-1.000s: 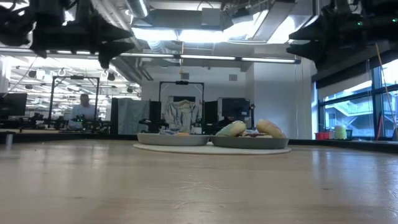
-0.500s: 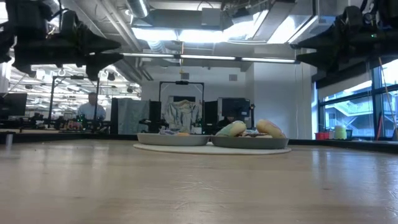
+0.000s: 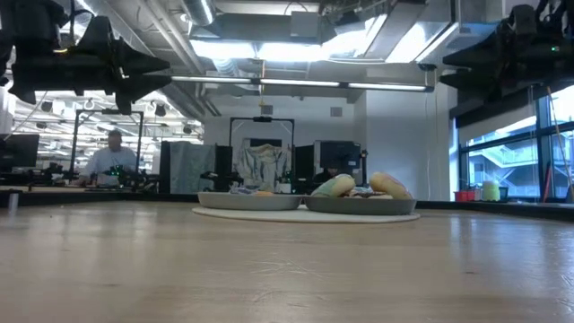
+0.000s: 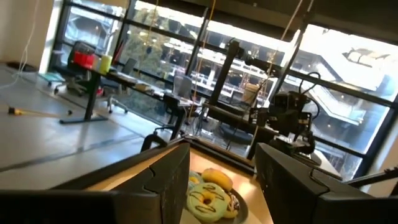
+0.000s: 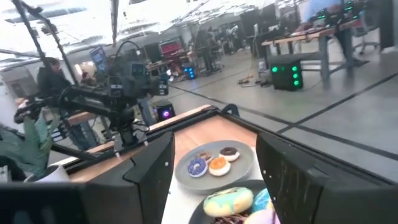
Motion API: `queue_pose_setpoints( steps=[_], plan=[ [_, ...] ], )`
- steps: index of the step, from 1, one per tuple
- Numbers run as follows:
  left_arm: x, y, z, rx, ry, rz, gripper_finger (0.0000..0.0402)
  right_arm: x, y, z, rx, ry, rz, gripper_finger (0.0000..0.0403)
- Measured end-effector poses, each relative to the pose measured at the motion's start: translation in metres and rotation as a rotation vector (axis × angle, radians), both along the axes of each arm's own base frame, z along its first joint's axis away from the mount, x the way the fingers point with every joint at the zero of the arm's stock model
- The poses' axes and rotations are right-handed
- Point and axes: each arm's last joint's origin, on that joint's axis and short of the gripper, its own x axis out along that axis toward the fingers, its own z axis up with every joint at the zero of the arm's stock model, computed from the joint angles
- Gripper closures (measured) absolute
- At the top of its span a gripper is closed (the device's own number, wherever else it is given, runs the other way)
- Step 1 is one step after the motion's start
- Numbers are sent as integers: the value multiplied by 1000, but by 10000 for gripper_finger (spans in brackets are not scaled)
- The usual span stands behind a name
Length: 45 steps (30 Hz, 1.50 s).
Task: Pick & Place donuts
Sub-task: Return to Home Position
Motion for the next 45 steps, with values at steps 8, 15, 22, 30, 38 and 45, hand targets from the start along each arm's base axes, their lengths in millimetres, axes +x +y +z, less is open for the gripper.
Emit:
queue_pose_setpoints(
  steps=[8, 15, 22, 30, 38, 45],
  plan=[
    [-8, -7, 4, -8, -49, 24, 223, -5, 2, -3, 19, 20, -35, 176],
    [-12, -14, 3, -35, -88, 135, 222, -6, 1, -4, 22, 26, -64, 176],
    [-9, -23, 1, -20, -77, 135, 225, -6, 1, -4, 13, 30, -68, 176],
    [-1, -34, -3, -24, -26, 135, 222, -6, 0, -6, 25, 48, -79, 176],
    [1, -38, -6, -20, 12, 145, 221, -6, -2, -10, 41, 65, -154, 176],
    [1, -38, -6, -33, 5, 138, 223, 0, -7, -25, -7, 7, -201, 176]
  ],
)
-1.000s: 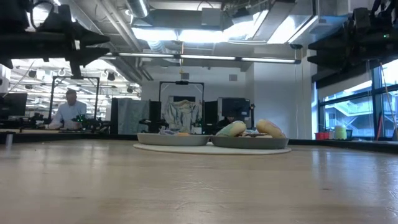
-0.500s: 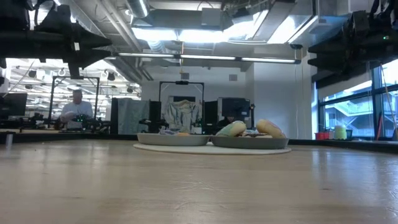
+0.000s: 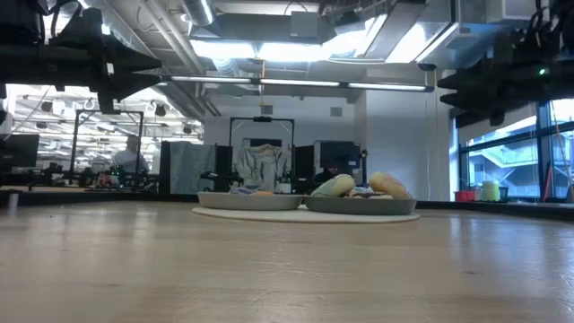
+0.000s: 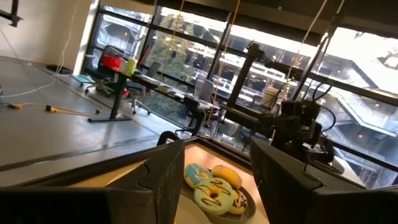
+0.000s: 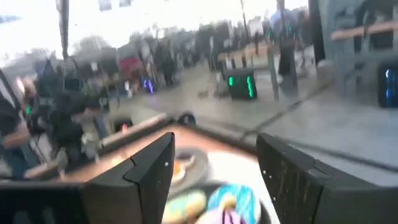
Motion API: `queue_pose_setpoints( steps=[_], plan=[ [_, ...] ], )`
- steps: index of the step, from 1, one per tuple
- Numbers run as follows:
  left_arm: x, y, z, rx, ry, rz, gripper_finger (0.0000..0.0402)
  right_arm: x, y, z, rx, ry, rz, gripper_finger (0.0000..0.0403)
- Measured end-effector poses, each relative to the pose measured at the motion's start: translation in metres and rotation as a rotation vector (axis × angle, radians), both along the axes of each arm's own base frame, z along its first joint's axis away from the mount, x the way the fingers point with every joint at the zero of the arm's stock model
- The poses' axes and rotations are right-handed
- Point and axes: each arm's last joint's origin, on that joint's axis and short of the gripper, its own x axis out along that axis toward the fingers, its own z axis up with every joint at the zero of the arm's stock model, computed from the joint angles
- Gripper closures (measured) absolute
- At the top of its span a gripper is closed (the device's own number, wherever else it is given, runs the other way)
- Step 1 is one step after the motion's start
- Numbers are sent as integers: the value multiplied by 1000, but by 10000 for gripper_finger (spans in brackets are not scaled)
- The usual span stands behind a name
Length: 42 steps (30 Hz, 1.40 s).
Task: Pick & Place donuts
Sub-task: Return to Home Position
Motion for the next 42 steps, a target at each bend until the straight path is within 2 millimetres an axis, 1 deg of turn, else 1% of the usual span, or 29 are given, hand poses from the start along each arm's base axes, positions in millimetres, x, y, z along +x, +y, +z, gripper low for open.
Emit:
queue_pose_setpoints(
  steps=[2, 6, 9, 11, 13, 14, 18, 23, 42],
  plan=[
    [0, 0, 0, 0, 0, 0, 222, 3, -2, -7, -33, -48, -5, 176],
    [0, 0, 1, 4, -11, 1, 223, 2, 0, -2, -85, -47, 20, 176],
    [0, 0, 1, 4, -15, 5, 225, 2, 0, -3, -88, -41, 12, 176],
    [0, 0, 1, 4, -15, 5, 226, 3, -1, -7, -61, -21, -1, 176],
    [0, 0, 1, 4, -15, 5, 226, 3, -2, -16, 21, 36, -9, 176],
    [0, 0, 1, 4, -15, 5, 225, 4, -2, -17, 38, 39, -7, 176],
    [0, 0, 1, 4, -14, 5, 223, 4, -2, -18, 41, 54, 8, 176],
    [0, 0, 1, 4, -14, 5, 226, 5, -2, -18, -16, 93, 26, 176],
    [0, 0, 1, 5, -14, -1, 228, 5, -1, -18, -16, 93, 27, 176]
  ],
)
